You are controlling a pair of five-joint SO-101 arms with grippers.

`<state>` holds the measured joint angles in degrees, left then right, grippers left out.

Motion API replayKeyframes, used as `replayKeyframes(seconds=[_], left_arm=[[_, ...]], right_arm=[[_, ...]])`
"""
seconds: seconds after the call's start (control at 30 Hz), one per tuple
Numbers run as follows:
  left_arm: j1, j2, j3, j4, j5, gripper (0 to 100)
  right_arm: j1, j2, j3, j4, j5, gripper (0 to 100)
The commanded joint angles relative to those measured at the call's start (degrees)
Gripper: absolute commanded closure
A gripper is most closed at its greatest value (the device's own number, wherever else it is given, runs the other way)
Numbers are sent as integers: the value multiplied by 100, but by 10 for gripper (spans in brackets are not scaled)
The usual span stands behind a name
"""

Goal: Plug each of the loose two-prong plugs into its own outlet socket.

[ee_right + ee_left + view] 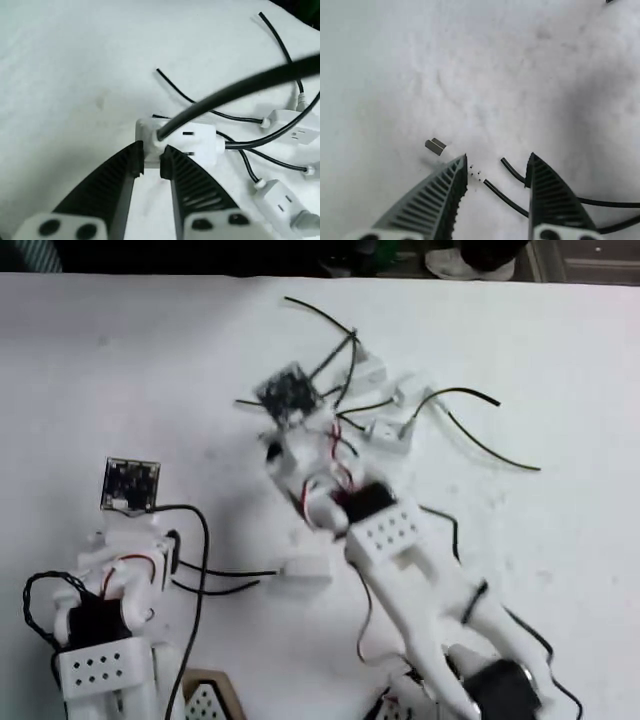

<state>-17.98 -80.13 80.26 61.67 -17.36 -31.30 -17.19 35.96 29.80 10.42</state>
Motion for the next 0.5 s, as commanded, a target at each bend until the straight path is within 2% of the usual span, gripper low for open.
replayKeyframes(seconds=[0.0,0.07,0.2,0.27,0.33,0.47], left_arm=[[-48,-66,-26,-114,-62,797],[-48,-66,-18,-114,-62,797],[-48,-66,-18,-105,-70,797],[-48,-66,-18,-105,-70,797],[-48,-66,-18,-105,-70,797],[-48,-66,-9,-105,-70,797]], right_arm=[[207,813,-1116,-40,18,977],[268,1209,-1547,338,9,923],[251,1262,-2075,1367,0,707],[224,1051,-2215,1903,35,632],[154,708,-2268,2360,44,633],[171,-180,-2242,3178,44,714]])
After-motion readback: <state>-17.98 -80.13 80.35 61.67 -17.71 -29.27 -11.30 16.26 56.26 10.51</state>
